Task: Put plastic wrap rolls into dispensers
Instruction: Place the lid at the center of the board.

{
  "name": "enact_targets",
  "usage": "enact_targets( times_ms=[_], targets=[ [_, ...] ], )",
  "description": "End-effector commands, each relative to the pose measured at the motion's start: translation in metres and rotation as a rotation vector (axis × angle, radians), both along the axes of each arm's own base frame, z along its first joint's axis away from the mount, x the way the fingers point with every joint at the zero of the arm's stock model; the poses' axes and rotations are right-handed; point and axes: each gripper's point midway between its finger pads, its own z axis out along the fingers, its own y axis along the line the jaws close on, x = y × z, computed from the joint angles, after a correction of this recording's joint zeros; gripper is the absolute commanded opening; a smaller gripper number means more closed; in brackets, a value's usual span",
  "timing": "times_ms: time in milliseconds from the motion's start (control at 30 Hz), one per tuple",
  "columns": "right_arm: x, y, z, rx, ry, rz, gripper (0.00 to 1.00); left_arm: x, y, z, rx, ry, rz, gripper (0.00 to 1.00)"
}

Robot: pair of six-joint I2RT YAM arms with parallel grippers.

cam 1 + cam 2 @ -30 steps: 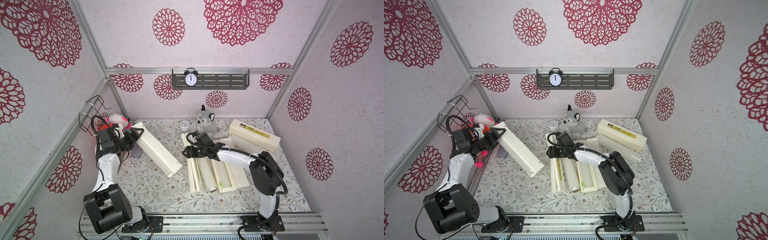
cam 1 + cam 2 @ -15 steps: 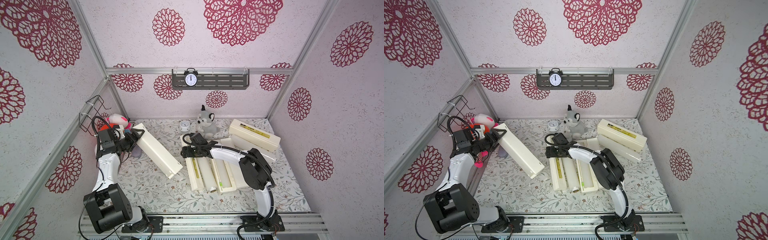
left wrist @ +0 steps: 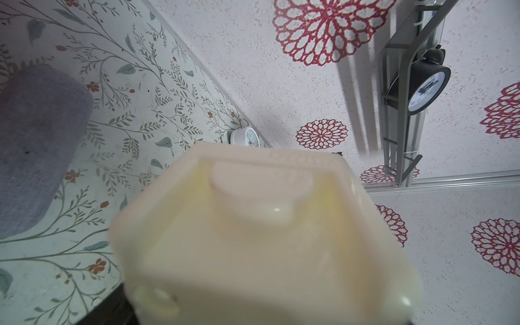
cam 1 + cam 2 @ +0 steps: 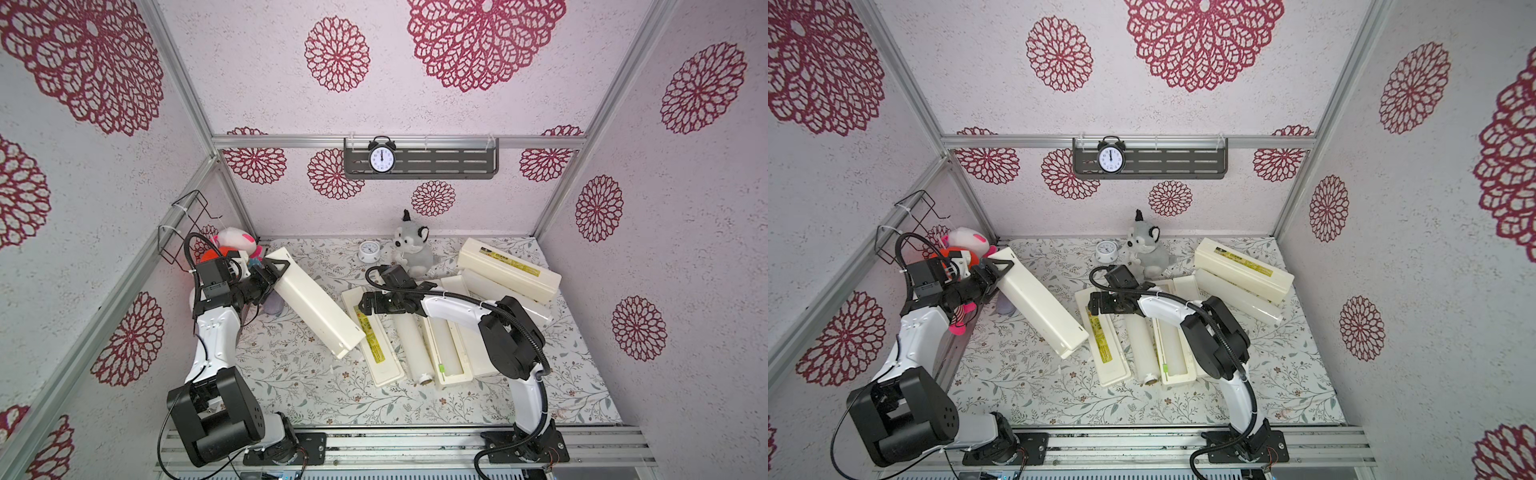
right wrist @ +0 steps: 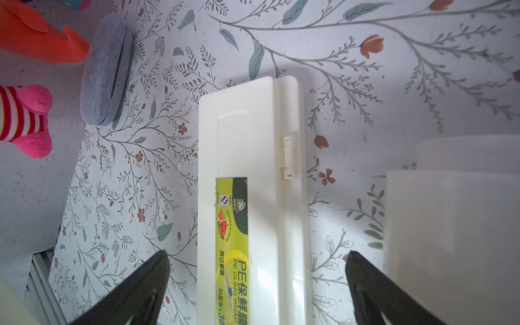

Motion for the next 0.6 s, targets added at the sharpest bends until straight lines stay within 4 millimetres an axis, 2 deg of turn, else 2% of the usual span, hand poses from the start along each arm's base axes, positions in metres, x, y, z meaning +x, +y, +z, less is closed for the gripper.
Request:
enact_targets(
  times_ms=[0, 133, 267, 433, 567],
  targets=[
    [0.016, -0.024, 0.065, 0.087, -0.142, -0.007, 0.97, 0.0, -0.014, -0.001, -0.026, -0.016, -0.073, 0.72],
    [0.009, -0.041, 0.117, 0.251, -0.21, 0.065, 0.94, 0.007, -0.053, -0.003, -0.014, -0.017, -0.197, 0.72],
    [-0.01, -0.041, 0.151, 0.343, -0.231, 0.194, 0.89, 0.017, -0.099, -0.002, -0.034, -0.038, -0.337, 0.72],
    [-0.037, -0.03, 0.171, 0.48, -0.196, 0.335, 0.85, 0.027, -0.162, 0.015, -0.096, -0.116, -0.536, 0.72],
    [-0.05, -0.023, 0.173, 0.563, -0.148, 0.39, 0.83, 0.031, -0.186, 0.033, -0.167, -0.186, -0.619, 0.73]
  ],
)
